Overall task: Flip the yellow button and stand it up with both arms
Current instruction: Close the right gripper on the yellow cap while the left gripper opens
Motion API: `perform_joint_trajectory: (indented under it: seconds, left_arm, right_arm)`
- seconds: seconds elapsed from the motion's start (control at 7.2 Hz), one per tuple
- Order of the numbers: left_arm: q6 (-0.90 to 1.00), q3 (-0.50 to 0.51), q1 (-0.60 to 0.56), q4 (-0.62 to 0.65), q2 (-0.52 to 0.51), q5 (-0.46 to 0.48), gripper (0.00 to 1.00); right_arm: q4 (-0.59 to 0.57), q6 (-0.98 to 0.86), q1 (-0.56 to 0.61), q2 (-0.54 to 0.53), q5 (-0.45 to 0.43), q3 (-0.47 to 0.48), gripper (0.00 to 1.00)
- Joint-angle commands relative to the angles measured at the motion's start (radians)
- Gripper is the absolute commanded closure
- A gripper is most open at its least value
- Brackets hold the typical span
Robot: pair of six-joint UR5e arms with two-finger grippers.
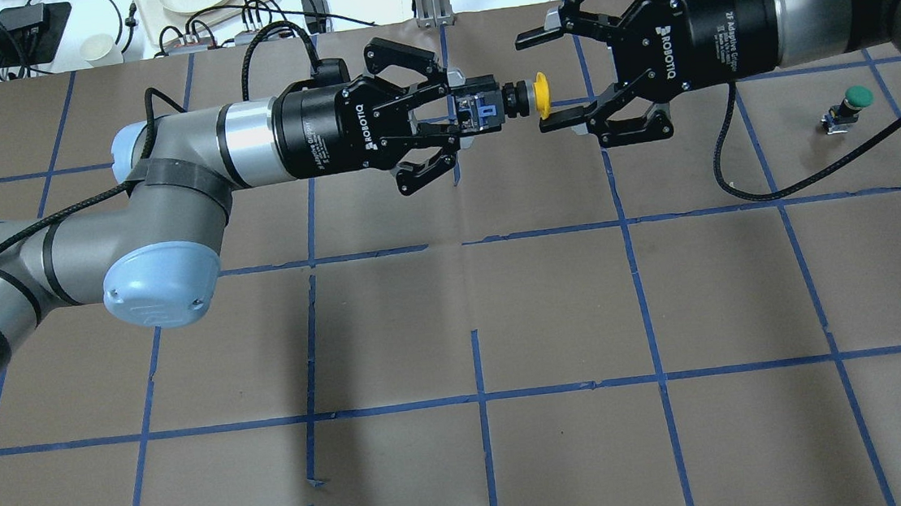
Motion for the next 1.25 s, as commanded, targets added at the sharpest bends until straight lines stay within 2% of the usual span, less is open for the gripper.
perform_joint_trajectory:
  seconds: [0.0,0.14,0.28,0.42,0.56,0.69,0.83,1.11]
  left_arm:
    - [0.000,-0.001,-0.001,0.000,0.000,0.000,0.99]
    - [0.002,-0.003,0.000,0.000,0.000,0.001,0.99]
    - [0.000,-0.003,0.000,0.000,0.000,0.002,0.99]
    - [0.000,-0.003,0.000,0.000,0.002,0.002,0.99]
    - [-0.002,-0.003,-0.001,0.000,0.002,0.002,0.98]
    - [-0.002,-0.003,0.000,0.000,0.002,0.000,0.89]
    - [0.000,-0.003,0.000,0.002,0.000,0.006,0.33]
    - [-0.006,-0.004,0.000,-0.002,-0.001,0.008,0.12]
  right_arm:
    - [-0.013,0.001,0.000,0.005,-0.001,0.001,0.29]
    - [-0.013,0.001,0.000,0.003,-0.001,0.001,0.38]
    - [-0.013,0.001,0.000,0.005,-0.001,0.002,0.66]
    - [-0.013,0.001,0.000,0.003,-0.004,0.001,0.77]
    - [-0.011,0.001,0.000,0.002,-0.010,0.001,0.79]
    - [-0.010,0.001,0.000,0.002,-0.015,0.001,0.80]
    - [-0.010,0.002,0.000,0.003,-0.015,-0.001,0.80]
    - [-0.011,0.002,-0.002,0.005,-0.018,-0.008,0.80]
